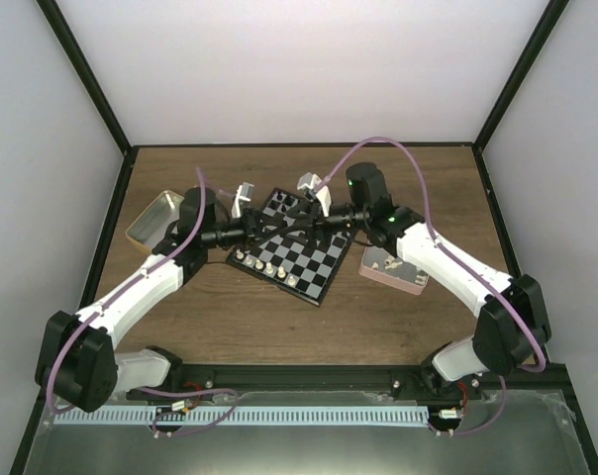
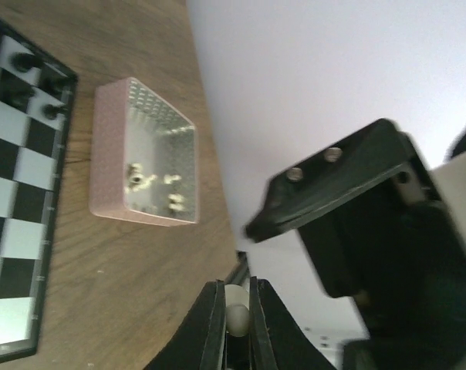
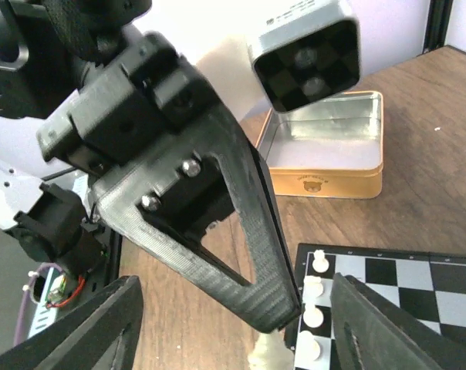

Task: Set up the chess pieces on the board
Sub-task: Place the chess piece on the chessboard.

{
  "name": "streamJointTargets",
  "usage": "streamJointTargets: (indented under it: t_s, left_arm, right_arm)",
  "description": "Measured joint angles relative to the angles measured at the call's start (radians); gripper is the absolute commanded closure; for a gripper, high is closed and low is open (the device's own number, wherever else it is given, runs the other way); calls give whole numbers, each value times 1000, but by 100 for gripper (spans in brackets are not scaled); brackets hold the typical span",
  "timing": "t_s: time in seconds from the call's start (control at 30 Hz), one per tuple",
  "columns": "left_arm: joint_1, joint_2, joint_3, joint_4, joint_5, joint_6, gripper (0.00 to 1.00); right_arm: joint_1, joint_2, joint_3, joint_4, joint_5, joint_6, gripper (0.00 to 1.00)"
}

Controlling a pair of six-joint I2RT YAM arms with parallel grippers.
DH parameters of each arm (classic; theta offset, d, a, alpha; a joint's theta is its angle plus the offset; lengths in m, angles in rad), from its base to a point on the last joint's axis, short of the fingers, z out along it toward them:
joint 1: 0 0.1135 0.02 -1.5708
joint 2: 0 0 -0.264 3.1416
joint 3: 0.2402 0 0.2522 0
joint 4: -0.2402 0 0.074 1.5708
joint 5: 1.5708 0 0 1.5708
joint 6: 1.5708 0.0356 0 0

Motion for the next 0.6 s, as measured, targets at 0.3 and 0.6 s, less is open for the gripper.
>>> streamJointTargets:
  t_s: [0.3, 0.6]
  left_arm:
    - [-1, -9, 88, -381, -353, 340, 96]
    - [-91, -29, 105, -571, -665, 576, 96]
  right_arm:
    - [-26, -103, -64, 26, 163, 110, 22]
    - [-37, -214, -239, 86, 597, 386, 22]
